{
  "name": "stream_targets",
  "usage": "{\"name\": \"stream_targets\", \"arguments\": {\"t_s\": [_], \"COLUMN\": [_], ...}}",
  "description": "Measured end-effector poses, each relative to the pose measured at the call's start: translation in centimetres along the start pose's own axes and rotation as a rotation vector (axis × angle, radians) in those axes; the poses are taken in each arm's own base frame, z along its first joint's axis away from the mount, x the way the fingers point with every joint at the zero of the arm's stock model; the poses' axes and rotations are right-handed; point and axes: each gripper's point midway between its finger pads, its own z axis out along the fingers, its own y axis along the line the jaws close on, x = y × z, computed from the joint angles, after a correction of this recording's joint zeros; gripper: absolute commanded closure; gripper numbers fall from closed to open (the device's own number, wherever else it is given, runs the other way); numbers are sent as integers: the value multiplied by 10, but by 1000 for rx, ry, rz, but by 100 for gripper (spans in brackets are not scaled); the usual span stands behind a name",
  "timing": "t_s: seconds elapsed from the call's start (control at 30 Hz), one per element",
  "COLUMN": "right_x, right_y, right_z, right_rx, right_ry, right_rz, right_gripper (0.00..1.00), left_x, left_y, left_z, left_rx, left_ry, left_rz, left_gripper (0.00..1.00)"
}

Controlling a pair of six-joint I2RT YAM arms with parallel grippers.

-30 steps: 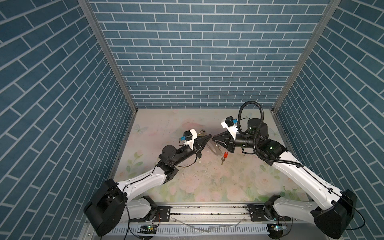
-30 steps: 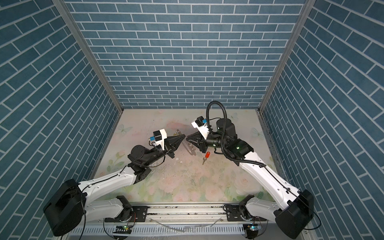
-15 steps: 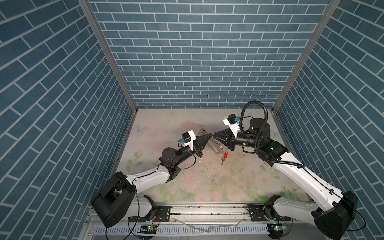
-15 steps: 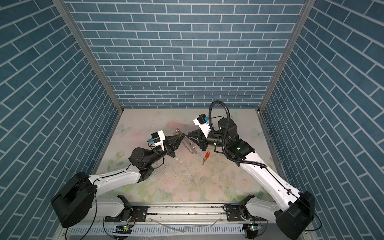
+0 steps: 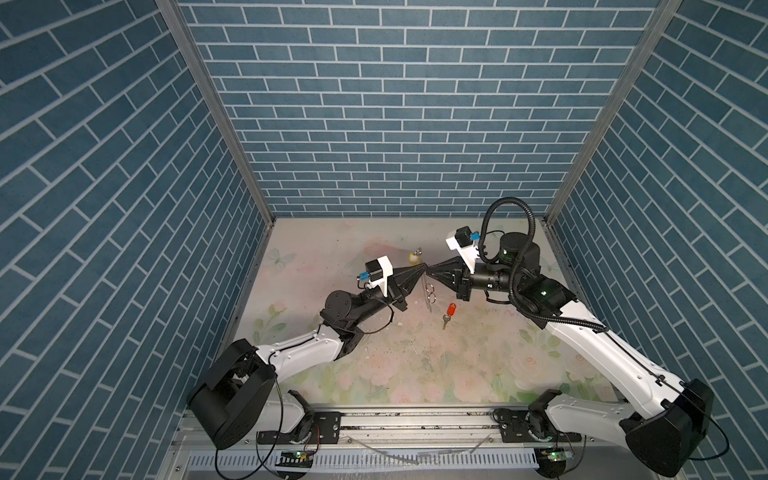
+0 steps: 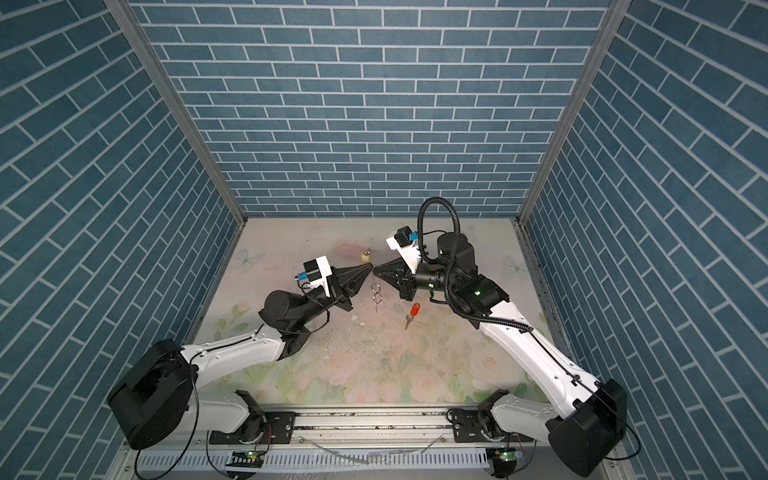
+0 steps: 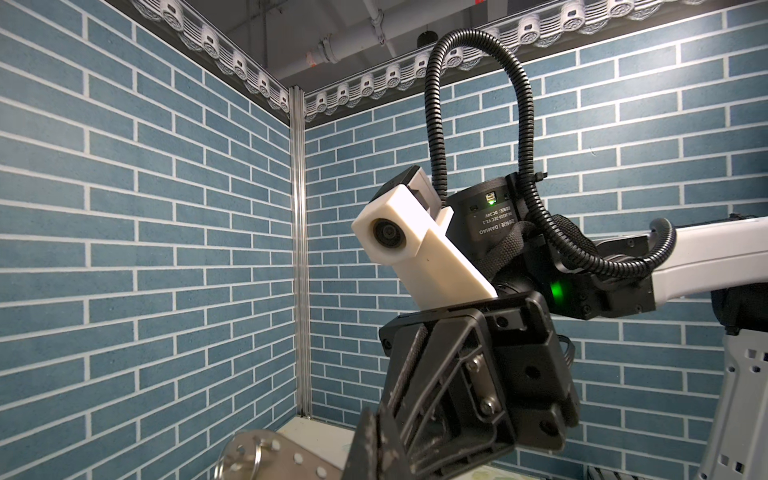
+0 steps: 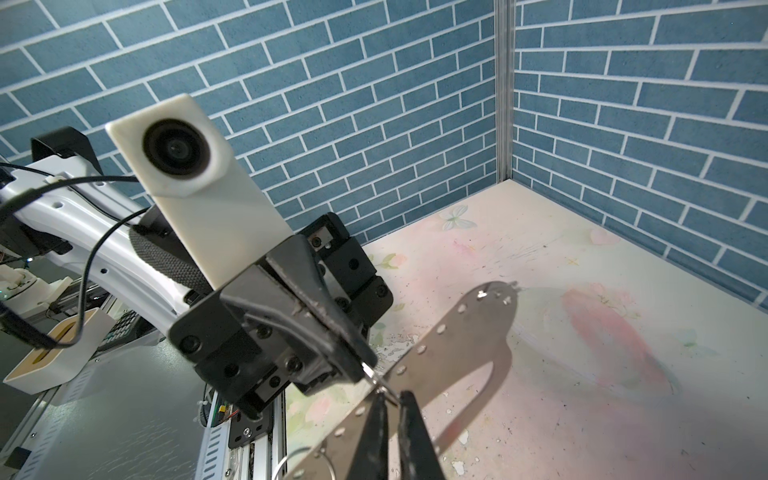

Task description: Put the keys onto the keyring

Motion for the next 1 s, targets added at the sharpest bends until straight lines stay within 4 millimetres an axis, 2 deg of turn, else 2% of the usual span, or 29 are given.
{"name": "stream_targets", "arguments": {"t_s": [0.17, 0.53, 1.0], "right_x": [-7, -5, -10], "right_y": [1, 2, 1], "right_z": [-2, -3, -6], "right_rx": [-3, -10, -14], "right_ry": [-11, -5, -1], "right_rz": [-9, -22, -29], "right_gripper": [92, 87, 89], "left_x": [-5, -2, -5], "left_y": [0, -1, 0], "left_z": [4, 6, 13], "left_rx": [11, 36, 92], "left_ry": [-17, -13, -16], "left_rz": [-3, -33, -83], "left_gripper": [100, 100, 100]}}
